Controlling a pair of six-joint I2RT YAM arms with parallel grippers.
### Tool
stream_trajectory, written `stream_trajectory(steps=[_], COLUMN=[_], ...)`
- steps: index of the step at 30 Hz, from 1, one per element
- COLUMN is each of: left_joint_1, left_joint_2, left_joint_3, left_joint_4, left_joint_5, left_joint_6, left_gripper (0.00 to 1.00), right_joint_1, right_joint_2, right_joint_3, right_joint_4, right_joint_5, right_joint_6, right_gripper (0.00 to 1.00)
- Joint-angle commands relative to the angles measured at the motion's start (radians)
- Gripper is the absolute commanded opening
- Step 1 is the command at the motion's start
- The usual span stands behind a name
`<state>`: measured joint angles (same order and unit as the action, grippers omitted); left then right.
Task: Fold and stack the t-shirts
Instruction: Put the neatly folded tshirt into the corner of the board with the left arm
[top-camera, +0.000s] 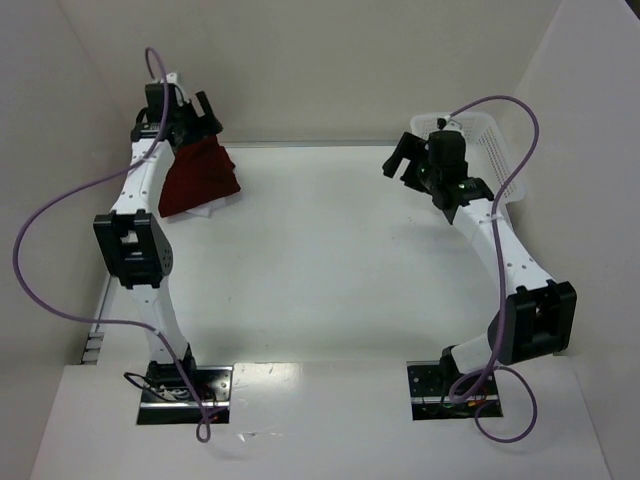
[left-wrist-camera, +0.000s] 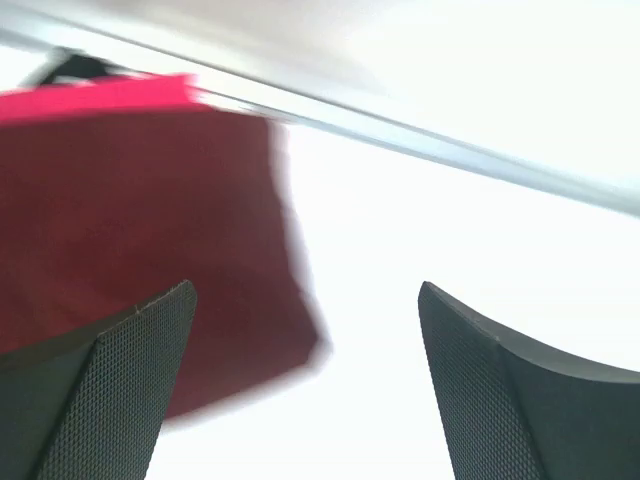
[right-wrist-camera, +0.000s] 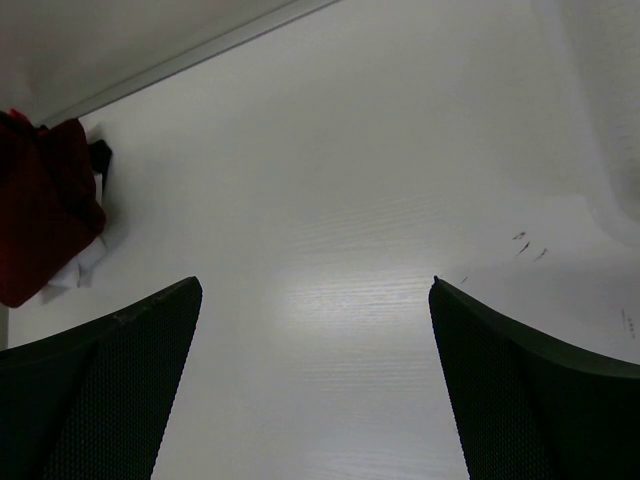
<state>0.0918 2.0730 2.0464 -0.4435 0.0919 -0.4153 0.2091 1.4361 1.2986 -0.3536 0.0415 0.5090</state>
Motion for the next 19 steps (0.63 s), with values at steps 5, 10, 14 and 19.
stream_trajectory(steps=[5,10,14,19], left_joint_1=[-0.205,-0.292,-0.326,-0.328], left_joint_2=[-0.439,-0.552,-0.622,-0.759], left_joint_3=[-0.389,-0.588,-0.695,-0.799], left_joint_4=[0.112,0.093,0.062,0.062], left_joint_5=[0.025,0.037,0.047,0.023], left_joint_6=[0.066,0.025,0.01,0.027], left_gripper=[0.99,0.99,0.99,0.99], right_joint_1=[-0.066,-0.066,-0.066,-0.066], right_joint_2=[-0.112,-0.262,-0.376,-0.459], right_joint_3=[0.003,-0.135,-0.231,-0.306], right_joint_4=[-0.01,0.022,0.036,0.045], right_joint_5=[-0.005,-0.031,-0.06,-0.094], right_joint_6=[-0.078,-0.087,-0.067,-0.03], right_gripper=[1.0,1.0,1.0,1.0])
